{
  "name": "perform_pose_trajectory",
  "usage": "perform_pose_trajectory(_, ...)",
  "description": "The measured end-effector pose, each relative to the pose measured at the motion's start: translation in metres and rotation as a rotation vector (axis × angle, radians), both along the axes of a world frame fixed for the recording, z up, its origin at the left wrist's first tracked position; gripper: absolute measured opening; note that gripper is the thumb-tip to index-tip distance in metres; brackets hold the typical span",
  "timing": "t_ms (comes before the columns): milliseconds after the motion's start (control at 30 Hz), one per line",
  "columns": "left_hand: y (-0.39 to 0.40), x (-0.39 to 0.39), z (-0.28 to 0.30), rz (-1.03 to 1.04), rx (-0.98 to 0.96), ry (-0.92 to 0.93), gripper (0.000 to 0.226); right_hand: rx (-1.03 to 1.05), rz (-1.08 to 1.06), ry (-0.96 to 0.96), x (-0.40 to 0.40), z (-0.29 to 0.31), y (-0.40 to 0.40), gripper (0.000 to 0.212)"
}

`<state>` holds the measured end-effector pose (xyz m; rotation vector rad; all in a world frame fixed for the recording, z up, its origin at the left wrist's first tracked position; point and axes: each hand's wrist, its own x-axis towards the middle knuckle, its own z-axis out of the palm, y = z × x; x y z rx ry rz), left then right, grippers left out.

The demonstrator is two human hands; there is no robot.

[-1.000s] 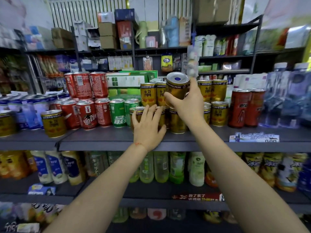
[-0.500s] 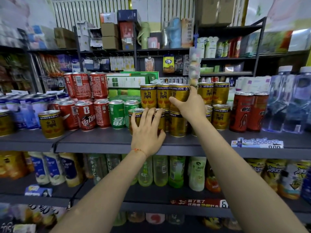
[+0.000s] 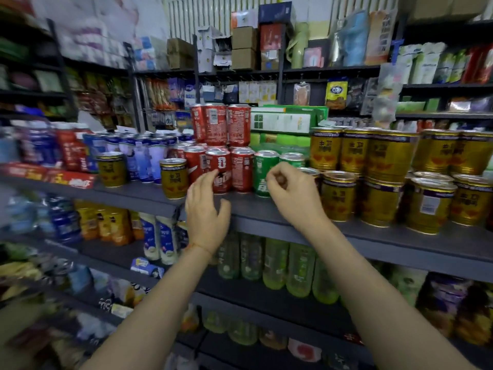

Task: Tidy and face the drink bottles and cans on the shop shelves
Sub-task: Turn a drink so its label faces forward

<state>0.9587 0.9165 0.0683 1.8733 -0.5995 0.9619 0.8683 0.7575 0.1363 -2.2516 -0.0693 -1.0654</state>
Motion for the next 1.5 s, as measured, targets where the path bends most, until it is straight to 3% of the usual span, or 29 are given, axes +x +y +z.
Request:
perform_pose_trajectory(67, 0.035, 0.02, -0.003, 0.073, -0.057, 0.092, 0.056, 0.017, 0.088, 0.13, 0.032, -0.007, 0.036, 0.006)
perform_pose_trajectory(233, 0.093, 0.062, 0.003, 0.068, -0.166, 0.38, 0.063, 0.168, 0.266, 0.396, 0.106, -0.015, 0.116, 0.036)
perform_pose_trajectory(367, 0.111, 0.094, 0.014, -0.114, -0.12, 0.5, 0.073, 0.281, 0.27, 0.427, 0.144, -0.017, 0.147, 0.061)
perform_pose_trajectory(467, 0.113, 0.117, 0.019, -0.228, -0.043, 0.522, 0.071, 0.342, 0.237, 0.43, 0.164, -0.021, 0.152, 0.059)
perform_pose_trajectory(600, 0.11, 0.126, 0.021, -0.225, -0.022, 0.474, 0.07, 0.465, 0.254, 0.383, 0.167, -0.026, 0.151, 0.053)
perform_pose_trajectory(767, 0.099, 0.105, 0.019, -0.283, -0.205, 0.335, 0.067, 0.417, 0.224, 0.207, 0.142, -0.021, 0.15, 0.043)
perform_pose_trajectory(933, 0.063, 0.059, 0.044, -0.391, -0.344, 0.215, 0.073, 0.28, 0.137, -0.056, 0.101, 0.002, 0.127, 0.064)
perform_pose_trajectory(1100, -0.014, -0.007, 0.065, -0.529, -0.408, 0.055, 0.078, 0.208, 0.057, -0.14, 0.034, 0.025, 0.061, 0.075)
perform_pose_trajectory(1333, -0.167, -0.114, 0.066, -0.535, -0.277, 0.018, 0.082, 0.219, -0.025, -0.238, -0.078, 0.024, -0.087, 0.073)
perform_pose_trajectory(1500, -0.254, -0.166, 0.047, -0.37, -0.063, -0.145, 0.075, 0.276, -0.073, -0.329, -0.135, 0.019, -0.183, 0.072)
